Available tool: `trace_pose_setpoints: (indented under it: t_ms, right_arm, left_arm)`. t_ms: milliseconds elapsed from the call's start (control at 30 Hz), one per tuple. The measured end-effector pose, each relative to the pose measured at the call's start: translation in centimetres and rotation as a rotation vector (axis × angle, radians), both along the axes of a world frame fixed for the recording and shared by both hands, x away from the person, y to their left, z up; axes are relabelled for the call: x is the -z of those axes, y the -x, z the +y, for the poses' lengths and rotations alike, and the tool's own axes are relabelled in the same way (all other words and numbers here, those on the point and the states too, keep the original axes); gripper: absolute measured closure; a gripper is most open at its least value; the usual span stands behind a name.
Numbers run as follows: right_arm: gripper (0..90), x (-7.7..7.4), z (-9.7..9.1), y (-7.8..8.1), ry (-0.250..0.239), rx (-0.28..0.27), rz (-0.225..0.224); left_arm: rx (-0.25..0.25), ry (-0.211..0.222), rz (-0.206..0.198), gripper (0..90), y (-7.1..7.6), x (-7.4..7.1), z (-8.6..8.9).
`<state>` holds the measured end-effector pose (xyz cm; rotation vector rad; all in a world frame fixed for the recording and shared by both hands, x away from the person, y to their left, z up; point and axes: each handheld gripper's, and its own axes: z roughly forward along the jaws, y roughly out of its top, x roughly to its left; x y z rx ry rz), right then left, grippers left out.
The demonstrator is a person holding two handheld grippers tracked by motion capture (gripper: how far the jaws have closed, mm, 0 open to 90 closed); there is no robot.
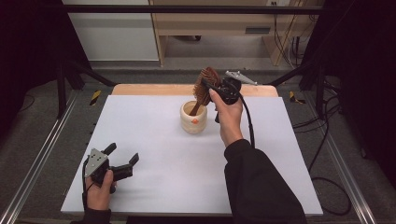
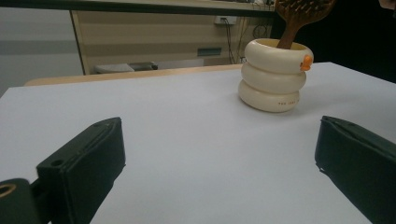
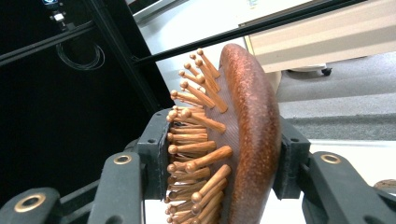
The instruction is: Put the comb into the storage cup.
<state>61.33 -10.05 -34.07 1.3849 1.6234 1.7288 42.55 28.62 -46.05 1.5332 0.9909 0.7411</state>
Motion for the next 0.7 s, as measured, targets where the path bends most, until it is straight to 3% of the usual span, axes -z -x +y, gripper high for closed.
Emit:
trace_pose_setpoints:
  t_ms: [300, 567, 700]
  right_arm:
    - [49.4, 0.3, 0.0, 0.0, -0.02, -0.009, 0.004]
    - [49.4, 0.57, 0.01, -0.12, 0.019, -0.002, 0.007]
    - [49.4, 0.88, -0.05, -0.23, 0.008, 0.0, 0.018]
  left_arm:
    - [-0.001, 0.001, -0.003, 1.6, -0.01, -0.01, 0.02]
    - [0.0, 0.002, -0.004, 1.6, 0.01, -0.02, -0.05]
    - [0.001, 0.002, -0.004, 1.6, 0.01, -0.01, -0.06]
